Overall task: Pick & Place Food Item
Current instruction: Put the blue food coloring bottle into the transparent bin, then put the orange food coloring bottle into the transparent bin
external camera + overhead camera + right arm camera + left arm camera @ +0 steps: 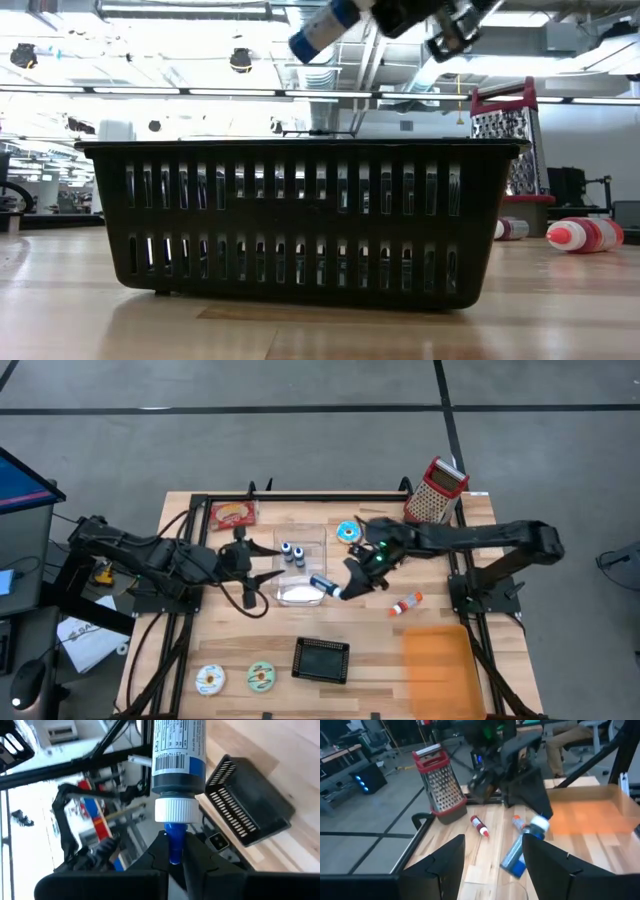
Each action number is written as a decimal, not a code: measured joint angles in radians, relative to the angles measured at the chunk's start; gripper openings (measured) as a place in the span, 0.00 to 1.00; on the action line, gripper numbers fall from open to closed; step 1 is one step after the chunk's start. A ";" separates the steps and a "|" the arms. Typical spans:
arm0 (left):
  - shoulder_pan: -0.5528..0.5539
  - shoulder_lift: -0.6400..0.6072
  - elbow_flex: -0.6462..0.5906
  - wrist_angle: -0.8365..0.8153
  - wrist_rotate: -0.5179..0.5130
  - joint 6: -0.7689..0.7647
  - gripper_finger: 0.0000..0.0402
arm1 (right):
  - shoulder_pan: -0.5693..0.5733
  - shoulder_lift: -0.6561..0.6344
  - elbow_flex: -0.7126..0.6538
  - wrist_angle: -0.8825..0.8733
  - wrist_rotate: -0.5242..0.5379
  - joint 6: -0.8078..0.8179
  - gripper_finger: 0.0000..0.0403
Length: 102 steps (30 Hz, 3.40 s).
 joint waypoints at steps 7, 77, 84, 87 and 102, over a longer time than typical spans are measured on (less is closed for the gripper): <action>-0.054 -0.059 0.000 -0.058 -0.052 -0.048 0.48 | -0.069 0.207 0.330 -0.394 -0.095 -0.239 0.05; -0.251 -0.085 0.000 -0.114 -0.168 -0.096 0.48 | -0.259 1.028 1.153 -1.178 -0.097 -0.437 0.05; -0.251 -0.084 0.000 -0.114 -0.168 -0.096 0.48 | -0.277 1.026 1.153 -1.167 -0.088 -0.458 0.22; -0.251 -0.085 0.000 -0.114 -0.168 -0.096 0.48 | -0.278 1.026 1.153 -1.158 -0.088 -0.471 0.26; -0.251 -0.085 0.000 -0.114 -0.168 -0.097 0.48 | -0.288 1.026 1.169 -1.044 -0.097 -0.420 0.28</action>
